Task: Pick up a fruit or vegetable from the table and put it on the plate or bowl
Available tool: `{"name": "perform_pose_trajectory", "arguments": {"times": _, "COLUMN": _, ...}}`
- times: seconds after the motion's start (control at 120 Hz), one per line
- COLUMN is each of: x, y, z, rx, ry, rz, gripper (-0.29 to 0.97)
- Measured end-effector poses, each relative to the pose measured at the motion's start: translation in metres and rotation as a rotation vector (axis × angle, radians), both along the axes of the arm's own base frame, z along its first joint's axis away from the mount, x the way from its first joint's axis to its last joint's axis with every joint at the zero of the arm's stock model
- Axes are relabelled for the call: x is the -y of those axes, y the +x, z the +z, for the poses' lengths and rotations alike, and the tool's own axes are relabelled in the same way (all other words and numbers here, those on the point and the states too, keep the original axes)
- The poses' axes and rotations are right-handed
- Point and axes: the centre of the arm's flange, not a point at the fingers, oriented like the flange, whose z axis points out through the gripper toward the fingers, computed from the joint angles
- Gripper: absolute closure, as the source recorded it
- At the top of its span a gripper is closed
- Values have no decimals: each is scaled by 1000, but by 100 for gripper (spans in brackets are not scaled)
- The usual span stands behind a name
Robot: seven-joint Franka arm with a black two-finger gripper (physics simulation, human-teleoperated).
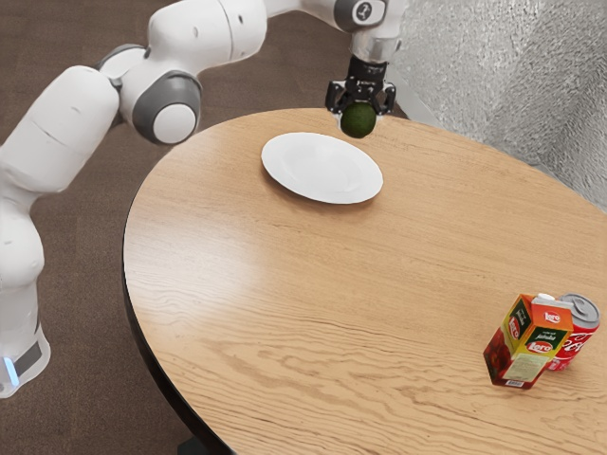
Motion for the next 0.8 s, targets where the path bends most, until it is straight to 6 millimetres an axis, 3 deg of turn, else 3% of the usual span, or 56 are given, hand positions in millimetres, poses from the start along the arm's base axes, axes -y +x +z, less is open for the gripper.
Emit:
{"name": "perform_pose_trajectory", "arguments": {"times": 0.125, "x": -35, "y": -8, "z": -28, "rx": -57, "ry": -24, "rz": 41, "gripper": 27}}
{"name": "perform_pose_trajectory", "arguments": {"times": 0.283, "x": -51, "y": -6, "z": -59, "rx": -97, "ry": -45, "rz": 48, "gripper": 28}}
{"name": "perform_pose_trajectory", "arguments": {"times": 0.633, "x": -63, "y": -4, "z": -81, "rx": -120, "ry": -59, "rz": 43, "gripper": 28}}
{"name": "perform_pose_trajectory", "arguments": {"times": 0.708, "x": -63, "y": -4, "z": -80, "rx": -116, "ry": -58, "rz": 41, "gripper": 14}}
{"name": "perform_pose_trajectory", "arguments": {"times": 0.8, "x": -63, "y": -3, "z": -79, "rx": -109, "ry": -53, "rz": 37, "gripper": 8}}
